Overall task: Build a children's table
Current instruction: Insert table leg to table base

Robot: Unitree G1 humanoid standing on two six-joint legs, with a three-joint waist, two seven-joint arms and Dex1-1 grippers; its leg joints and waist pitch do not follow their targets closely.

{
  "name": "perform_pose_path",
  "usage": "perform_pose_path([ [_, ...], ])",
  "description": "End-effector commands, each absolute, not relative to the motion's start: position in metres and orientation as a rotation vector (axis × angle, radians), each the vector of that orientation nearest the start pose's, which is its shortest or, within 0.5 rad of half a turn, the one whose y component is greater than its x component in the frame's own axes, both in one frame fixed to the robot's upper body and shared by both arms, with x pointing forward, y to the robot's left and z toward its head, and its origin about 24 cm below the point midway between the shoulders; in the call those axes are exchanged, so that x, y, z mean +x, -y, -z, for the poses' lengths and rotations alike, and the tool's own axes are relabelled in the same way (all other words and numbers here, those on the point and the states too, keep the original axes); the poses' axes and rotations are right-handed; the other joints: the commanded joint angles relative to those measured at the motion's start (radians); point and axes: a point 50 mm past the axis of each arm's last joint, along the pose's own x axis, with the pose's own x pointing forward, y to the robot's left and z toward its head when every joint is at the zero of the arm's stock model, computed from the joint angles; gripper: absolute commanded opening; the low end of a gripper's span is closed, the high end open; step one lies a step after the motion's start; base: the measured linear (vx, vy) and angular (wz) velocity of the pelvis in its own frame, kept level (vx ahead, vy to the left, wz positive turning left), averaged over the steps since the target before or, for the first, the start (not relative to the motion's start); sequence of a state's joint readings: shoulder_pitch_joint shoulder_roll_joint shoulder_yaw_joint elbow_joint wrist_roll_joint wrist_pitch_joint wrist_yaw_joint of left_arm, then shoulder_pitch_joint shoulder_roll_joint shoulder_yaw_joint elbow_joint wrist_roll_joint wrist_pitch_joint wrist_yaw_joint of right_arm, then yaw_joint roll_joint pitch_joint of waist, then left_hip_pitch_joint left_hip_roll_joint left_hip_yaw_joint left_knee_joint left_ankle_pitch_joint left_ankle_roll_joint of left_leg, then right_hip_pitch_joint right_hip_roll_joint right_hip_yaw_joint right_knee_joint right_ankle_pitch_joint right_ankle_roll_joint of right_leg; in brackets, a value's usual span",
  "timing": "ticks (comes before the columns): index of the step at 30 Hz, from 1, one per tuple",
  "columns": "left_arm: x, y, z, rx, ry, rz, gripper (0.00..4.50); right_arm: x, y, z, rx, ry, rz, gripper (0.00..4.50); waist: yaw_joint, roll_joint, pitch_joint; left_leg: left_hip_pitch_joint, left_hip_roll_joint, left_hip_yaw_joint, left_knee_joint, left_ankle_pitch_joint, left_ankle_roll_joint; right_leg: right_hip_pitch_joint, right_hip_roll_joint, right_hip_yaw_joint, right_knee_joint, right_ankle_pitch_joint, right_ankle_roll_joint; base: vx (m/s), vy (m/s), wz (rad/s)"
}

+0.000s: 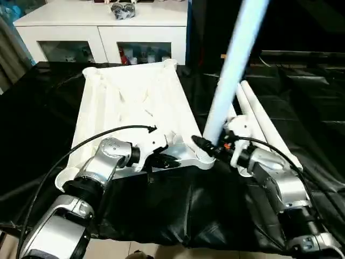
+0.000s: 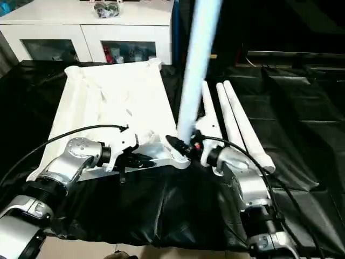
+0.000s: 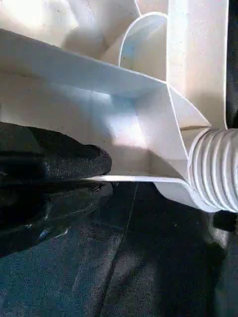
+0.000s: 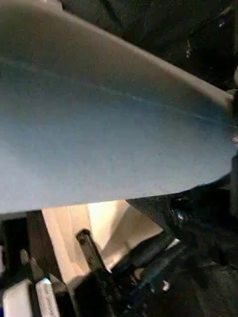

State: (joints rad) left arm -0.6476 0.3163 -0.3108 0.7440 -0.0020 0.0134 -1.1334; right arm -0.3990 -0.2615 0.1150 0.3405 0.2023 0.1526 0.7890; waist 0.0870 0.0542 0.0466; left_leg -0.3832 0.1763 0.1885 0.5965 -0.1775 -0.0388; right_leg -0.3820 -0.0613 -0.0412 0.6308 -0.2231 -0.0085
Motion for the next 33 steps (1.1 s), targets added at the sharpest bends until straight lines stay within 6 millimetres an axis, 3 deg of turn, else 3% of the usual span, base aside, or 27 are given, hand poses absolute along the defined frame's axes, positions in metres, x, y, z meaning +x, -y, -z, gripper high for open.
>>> perform_pose_path([
  [1,0.331,-0.125,-0.054,0.385,-0.368,1.278,0.0,0.293,0.122,-0.027,-0.028,-0.325,-0.983,1.91,-0.001,-0.013,-0.053,0.018,0.059,-0.029,-0.078,-0.239,0.019,0.028,-0.093,0.049,-0.096,-0.225,-0.201,0.0,0.0,0.0],
  [9,0.326,-0.127,-0.055,0.385,-0.362,1.369,0.0,0.285,0.121,-0.024,0.025,-0.318,-1.074,1.91,0.001,-0.013,-0.054,0.018,0.061,-0.029,-0.079,-0.239,0.026,0.028,-0.092,0.048,-0.093,-0.2,-0.211,0.0,0.0,0.0],
  [15,0.318,-0.13,-0.055,0.388,-0.401,1.482,0.0,0.28,0.119,-0.023,0.0,-0.329,-1.179,1.91,0.002,-0.009,-0.057,0.019,0.064,-0.027,-0.079,-0.22,0.034,0.03,-0.09,0.045,-0.084,-0.104,-0.242,0.0,0.0,0.0],
  [18,0.318,-0.133,-0.054,0.415,-0.422,1.493,0.0,0.279,0.118,-0.022,-0.034,-0.335,-1.213,1.91,0.003,-0.014,-0.058,0.019,0.063,-0.026,-0.077,-0.212,0.039,0.032,-0.092,0.044,-0.083,-0.085,-0.25,0.0,0.0,0.0],
  [27,0.328,-0.135,-0.055,0.431,-0.413,1.385,0.0,0.282,0.117,-0.022,-0.028,-0.322,-1.192,1.91,0.002,-0.018,-0.052,0.025,0.066,-0.028,-0.085,-0.276,0.011,0.028,-0.094,0.048,-0.095,-0.206,-0.23,0.0,0.0,0.0],
  [29,0.334,-0.133,-0.056,0.408,-0.403,1.3,0.0,0.29,0.118,-0.02,-0.017,-0.306,-1.085,1.91,0.002,-0.015,-0.052,0.024,0.065,-0.028,-0.085,-0.271,0.01,0.026,-0.095,0.049,-0.095,-0.2,-0.231,0.0,0.0,0.0],
  [33,0.342,-0.124,-0.061,0.341,-0.372,1.188,0.0,0.306,0.12,-0.016,-0.013,-0.301,-0.849,1.91,-0.008,-0.018,-0.047,0.029,0.064,-0.032,-0.093,-0.324,-0.031,0.021,-0.099,0.049,-0.104,-0.315,-0.214,0.0,0.0,0.0],
])
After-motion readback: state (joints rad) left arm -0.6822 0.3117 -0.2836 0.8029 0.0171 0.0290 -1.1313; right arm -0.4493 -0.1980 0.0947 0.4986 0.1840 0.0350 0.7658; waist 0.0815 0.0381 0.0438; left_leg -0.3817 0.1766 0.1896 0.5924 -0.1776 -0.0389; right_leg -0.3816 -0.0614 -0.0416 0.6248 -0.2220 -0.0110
